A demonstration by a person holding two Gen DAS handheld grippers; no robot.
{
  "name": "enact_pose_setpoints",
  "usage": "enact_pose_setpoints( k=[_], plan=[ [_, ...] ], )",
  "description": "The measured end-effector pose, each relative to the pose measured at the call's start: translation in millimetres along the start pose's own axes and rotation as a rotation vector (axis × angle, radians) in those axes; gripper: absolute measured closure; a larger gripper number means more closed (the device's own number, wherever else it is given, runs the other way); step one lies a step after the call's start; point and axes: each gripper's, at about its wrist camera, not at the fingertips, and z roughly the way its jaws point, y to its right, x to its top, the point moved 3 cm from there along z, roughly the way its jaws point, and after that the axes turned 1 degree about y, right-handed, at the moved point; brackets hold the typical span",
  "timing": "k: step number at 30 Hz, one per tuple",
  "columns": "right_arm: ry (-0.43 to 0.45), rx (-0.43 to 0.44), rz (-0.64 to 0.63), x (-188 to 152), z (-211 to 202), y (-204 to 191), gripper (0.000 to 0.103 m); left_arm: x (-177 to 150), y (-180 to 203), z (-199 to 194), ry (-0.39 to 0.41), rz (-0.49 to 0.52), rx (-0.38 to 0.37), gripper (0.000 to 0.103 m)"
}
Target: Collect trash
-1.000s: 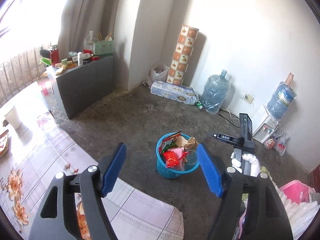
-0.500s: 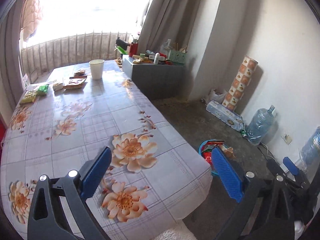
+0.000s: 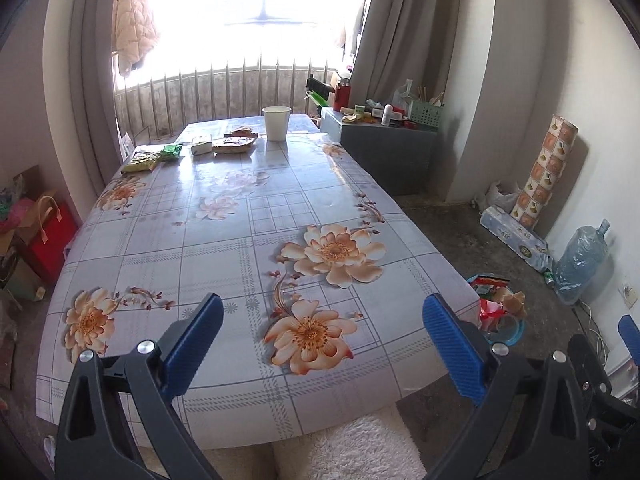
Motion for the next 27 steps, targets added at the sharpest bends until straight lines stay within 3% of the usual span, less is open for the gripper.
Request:
enact_pose_setpoints(
  k=[9,27],
  plan=[
    [-0.129,0.051,-0.042,-23,18,-9,0.007,-17,-3,22,-0.1,-0.018,0.095,0.005],
    [-0.267,0.003,-0.091,-43,17,27,0.007,-35,16,28,-0.189,0.032,0.084,0.005]
  ],
)
